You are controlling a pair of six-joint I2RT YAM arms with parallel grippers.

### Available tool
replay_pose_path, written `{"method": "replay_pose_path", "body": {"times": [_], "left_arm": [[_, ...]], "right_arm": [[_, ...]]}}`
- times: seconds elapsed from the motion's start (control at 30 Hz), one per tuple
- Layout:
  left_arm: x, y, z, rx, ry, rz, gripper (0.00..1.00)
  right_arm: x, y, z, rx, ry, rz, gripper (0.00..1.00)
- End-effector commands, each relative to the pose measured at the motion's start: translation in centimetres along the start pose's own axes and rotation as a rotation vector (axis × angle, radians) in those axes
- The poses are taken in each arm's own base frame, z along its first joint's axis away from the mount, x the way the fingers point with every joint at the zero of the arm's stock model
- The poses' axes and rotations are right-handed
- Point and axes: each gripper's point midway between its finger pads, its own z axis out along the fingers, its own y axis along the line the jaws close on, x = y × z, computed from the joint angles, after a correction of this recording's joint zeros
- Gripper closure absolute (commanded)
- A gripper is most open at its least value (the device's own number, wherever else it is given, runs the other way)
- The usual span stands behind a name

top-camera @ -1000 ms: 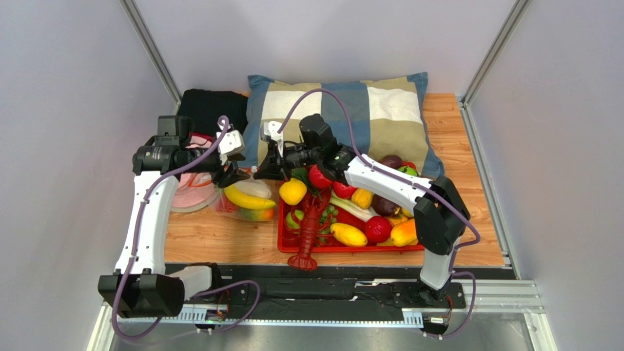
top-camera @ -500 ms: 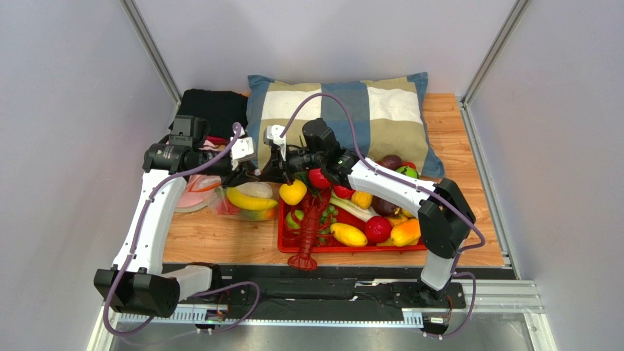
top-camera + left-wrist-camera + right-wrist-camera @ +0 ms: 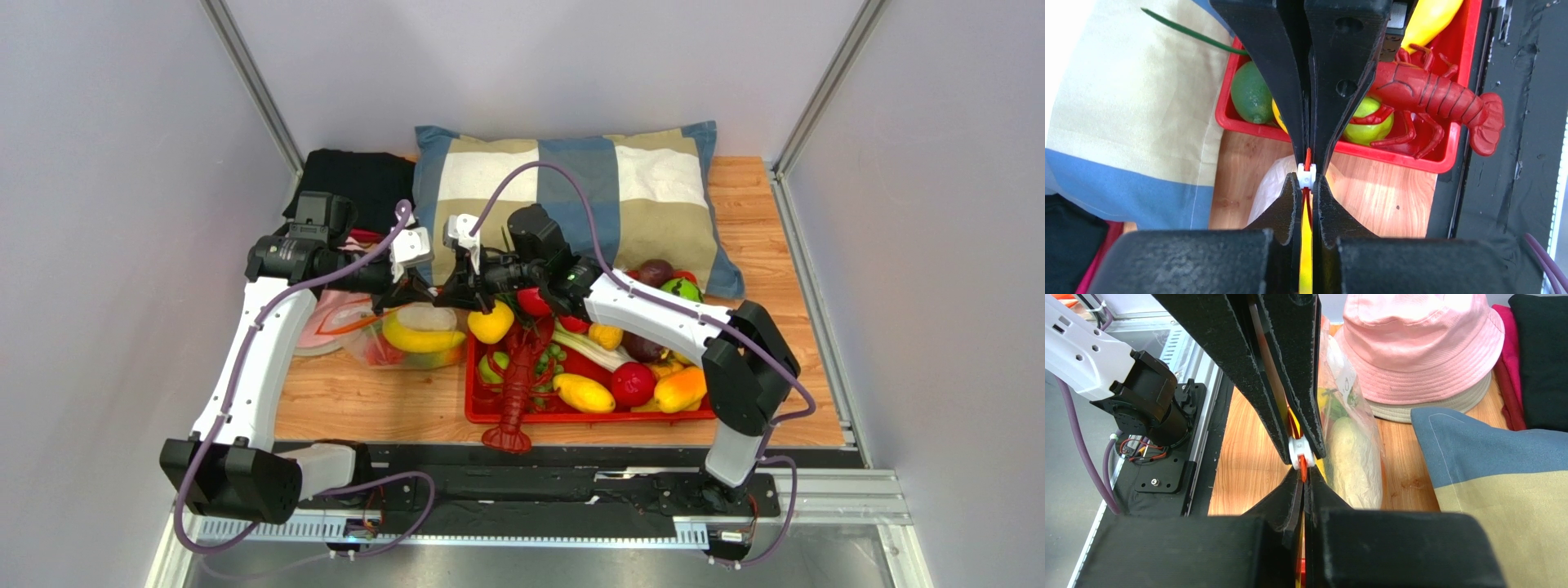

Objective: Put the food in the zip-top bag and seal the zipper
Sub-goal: Zip the zipper food storage bag at the center of the board.

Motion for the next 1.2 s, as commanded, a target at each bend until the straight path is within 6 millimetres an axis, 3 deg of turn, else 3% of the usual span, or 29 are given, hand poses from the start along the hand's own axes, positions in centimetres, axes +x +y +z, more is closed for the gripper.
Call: {"method": "replay_pose_path", "body": {"times": [0.0,0.4,0.77,1.03,1.17], "left_arm": [[1.0,-0.2,-0.8,-0.028,0.071,0.014,1.0],[4.5,-0.6,-3.3,-0.121,0.185,-0.059,1.0],[9.2,-1.0,-7.6,-0.28,0.366,-0.189,1.0],[14.9,-3.9,-10.8,-0.355,0.637,-0.269,1.0],[16.2,-5.0,-11.7,-0.383,0.684,-0.286,1.0]], "right_arm": [[-4.2,-0.4,-1.8,0.059,-0.101,-0.095,1.0],[-3.6,-4.6,-4.4,0.217,-0.122,0.03,1.0],[-3.0,-8.6,-6.3,0.382,-0.141,0.139,1.0],[-2.4,-11.7,-7.3,0.491,-0.149,0.246,1.0],[-2.6,-12.5,-7.4,0.508,-0.157,0.261,1.0]]}}
